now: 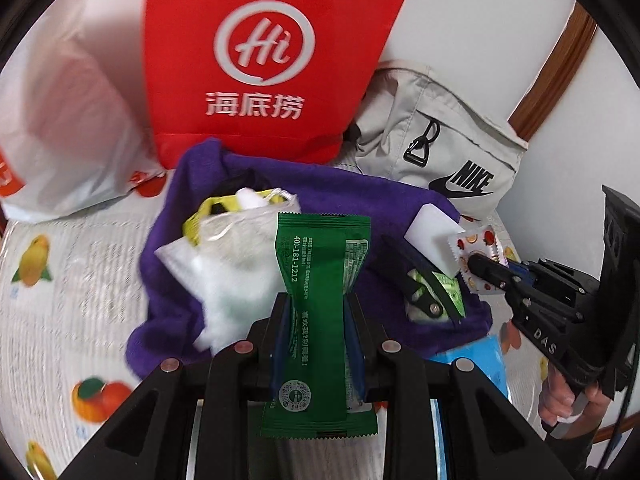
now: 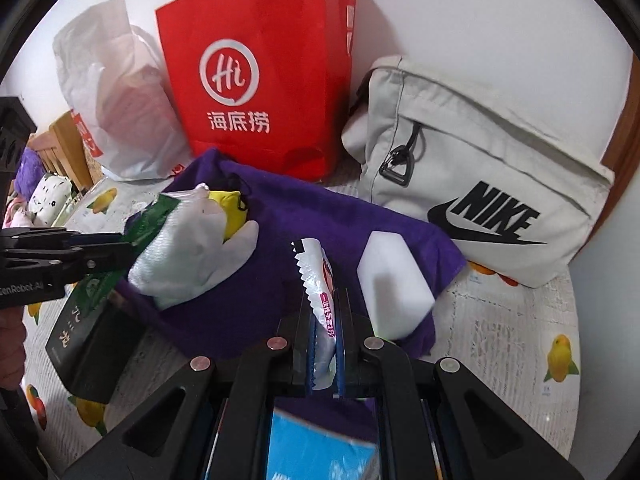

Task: Organize soft objects
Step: 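Carry the green packet and white sachet over the purple towel with both grippers, then open both grippers to drop the packet and sachet onto the purple towel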

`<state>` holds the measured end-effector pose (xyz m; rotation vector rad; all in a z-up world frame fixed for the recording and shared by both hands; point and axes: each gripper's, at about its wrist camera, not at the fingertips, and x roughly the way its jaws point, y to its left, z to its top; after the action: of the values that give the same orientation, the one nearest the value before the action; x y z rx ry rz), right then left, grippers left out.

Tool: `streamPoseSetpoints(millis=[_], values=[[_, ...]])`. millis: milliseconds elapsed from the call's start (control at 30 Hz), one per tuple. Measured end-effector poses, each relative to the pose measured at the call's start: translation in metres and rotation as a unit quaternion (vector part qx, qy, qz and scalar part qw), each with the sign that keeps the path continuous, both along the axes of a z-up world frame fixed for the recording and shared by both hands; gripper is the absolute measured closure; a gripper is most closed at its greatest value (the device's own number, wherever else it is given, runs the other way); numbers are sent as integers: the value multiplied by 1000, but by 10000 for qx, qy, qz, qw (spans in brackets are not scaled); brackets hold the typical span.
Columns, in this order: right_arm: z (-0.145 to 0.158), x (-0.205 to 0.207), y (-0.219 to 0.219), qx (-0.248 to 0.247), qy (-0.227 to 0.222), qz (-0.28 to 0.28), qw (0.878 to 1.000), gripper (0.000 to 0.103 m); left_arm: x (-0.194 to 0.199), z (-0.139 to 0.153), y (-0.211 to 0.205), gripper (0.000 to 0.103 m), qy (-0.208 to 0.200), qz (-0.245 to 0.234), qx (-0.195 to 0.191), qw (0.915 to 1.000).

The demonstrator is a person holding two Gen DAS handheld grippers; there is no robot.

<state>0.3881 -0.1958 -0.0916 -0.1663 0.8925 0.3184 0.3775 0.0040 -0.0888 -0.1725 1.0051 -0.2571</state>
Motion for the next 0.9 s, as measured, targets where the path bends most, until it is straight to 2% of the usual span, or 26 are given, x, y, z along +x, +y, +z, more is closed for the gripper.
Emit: streamPoseSetpoints(millis=[233,367,667,767,900], values=[[-10,18,5,-115,1,41,9999,95,26,-9,-17,78,84,-118,80,9999],[-22,27,3,-207,179,-7,9996,95,34,-17,-19,78,125,-91,168,9997],[-44,34,3,204,616,238,9976,94,47,-34,-22,75,188,-67,477,9987],[-45,33,5,283,632,339,9970,87,50,-37,-22,74,227,-90,570,9981],[-47,33,7,333,644,449,9964,68,53,-40,-24,74,235,-101,628,9977]])
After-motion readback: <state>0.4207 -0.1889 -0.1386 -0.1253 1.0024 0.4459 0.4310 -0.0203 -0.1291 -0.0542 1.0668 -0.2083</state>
